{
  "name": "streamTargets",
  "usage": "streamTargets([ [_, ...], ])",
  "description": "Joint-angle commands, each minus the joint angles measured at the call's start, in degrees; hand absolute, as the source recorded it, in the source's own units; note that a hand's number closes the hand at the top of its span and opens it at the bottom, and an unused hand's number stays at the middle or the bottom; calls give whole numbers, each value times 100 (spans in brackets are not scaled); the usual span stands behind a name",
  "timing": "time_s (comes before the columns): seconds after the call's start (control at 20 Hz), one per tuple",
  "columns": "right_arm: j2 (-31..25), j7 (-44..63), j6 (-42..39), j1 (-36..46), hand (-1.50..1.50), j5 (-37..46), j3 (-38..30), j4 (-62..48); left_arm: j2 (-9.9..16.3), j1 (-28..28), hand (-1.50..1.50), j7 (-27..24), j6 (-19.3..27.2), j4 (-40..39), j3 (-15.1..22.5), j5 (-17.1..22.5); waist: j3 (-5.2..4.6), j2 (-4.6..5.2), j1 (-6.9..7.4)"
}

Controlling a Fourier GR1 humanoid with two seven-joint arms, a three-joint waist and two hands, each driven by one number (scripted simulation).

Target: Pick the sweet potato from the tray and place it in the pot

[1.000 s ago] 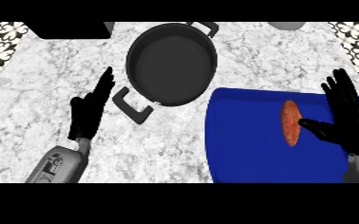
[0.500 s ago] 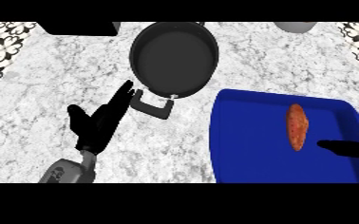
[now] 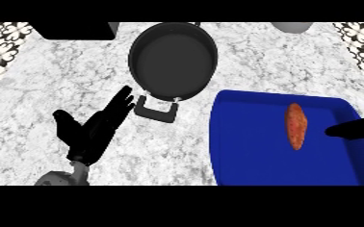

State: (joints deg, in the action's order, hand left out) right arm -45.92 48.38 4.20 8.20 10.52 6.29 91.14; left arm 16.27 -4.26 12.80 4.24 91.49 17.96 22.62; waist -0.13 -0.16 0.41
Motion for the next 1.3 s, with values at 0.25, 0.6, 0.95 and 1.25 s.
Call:
streamTargets([
  [0.25,-146,2546,-1191,1298,-150,-995,-214,335,115,223,0,-46,-329,98,-179,71,4,25,67],
  [0.6,607,2746,-572,1276,-150,-715,171,386,-63,121,0,148,-237,210,-203,-1,9,16,-2],
  [0.95,1127,2391,-628,1265,-150,-303,334,-34,-321,-132,0,153,-140,-35,-177,-324,11,18,-34],
  [1.25,1108,2334,-809,1136,-150,182,542,-355,-198,569,0,146,-301,562,-137,-262,11,8,10],
])
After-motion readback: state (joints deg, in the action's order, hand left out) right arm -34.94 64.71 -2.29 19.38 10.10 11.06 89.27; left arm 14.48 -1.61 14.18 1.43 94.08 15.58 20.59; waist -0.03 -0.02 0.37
